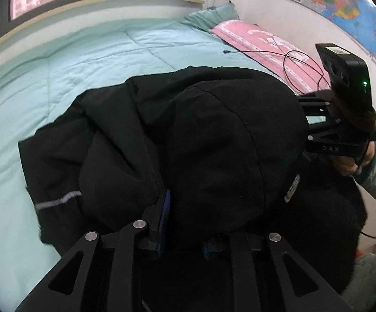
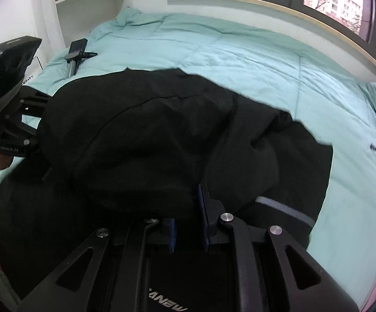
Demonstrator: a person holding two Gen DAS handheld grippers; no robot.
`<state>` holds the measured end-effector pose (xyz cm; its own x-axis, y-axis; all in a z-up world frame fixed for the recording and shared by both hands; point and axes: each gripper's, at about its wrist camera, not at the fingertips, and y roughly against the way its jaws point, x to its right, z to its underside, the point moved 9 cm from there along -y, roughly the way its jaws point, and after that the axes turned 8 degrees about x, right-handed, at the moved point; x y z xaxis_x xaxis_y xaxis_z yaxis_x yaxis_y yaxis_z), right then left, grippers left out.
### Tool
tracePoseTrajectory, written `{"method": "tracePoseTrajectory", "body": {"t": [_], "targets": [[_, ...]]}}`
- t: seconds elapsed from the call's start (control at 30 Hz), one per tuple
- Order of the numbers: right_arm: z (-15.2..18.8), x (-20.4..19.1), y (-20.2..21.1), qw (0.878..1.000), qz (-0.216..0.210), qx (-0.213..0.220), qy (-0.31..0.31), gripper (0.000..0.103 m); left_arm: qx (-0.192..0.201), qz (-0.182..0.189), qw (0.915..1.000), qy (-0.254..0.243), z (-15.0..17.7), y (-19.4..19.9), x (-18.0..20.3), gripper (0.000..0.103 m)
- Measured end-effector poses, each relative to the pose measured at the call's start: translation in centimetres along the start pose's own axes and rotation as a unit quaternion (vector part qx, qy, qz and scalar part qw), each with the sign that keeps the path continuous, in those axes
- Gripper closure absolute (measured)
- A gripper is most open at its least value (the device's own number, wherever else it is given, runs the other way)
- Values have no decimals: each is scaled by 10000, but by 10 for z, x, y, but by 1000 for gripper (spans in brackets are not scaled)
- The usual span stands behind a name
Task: Fold large clothes
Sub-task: 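Press and smooth the folded jacket with both tools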
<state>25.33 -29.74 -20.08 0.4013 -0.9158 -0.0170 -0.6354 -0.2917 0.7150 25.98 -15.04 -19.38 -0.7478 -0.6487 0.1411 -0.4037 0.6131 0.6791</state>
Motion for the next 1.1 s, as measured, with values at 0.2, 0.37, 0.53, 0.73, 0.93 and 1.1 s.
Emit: {"method": "tracePoseTrajectory", "body": {"t": [0.2,0.37,0.53,0.73,0.93,1.1], "targets": [[34,-8,-1,9994,300,72,-154,76,355,-58,9992,166,25,6,-5,74],[62,-8,36,9957,600,237,-661,71,852,625,9917,731,28,71,8,66],[-1,-8,88,9796,161,1100,-1674,29,1587,800,9766,1210,-13,127,11,45],[-68,-21,29,9690,112,1257,-2126,30,1388,753,9637,2153,-47,69,-8,46],[7,-8,-75,9750,207,-221,-2201,36,35,214,9649,2617,16,-41,-36,48],[26,-16,-94,9829,340,-201,-1799,37,161,-153,9760,2167,12,-32,-22,48]]}}
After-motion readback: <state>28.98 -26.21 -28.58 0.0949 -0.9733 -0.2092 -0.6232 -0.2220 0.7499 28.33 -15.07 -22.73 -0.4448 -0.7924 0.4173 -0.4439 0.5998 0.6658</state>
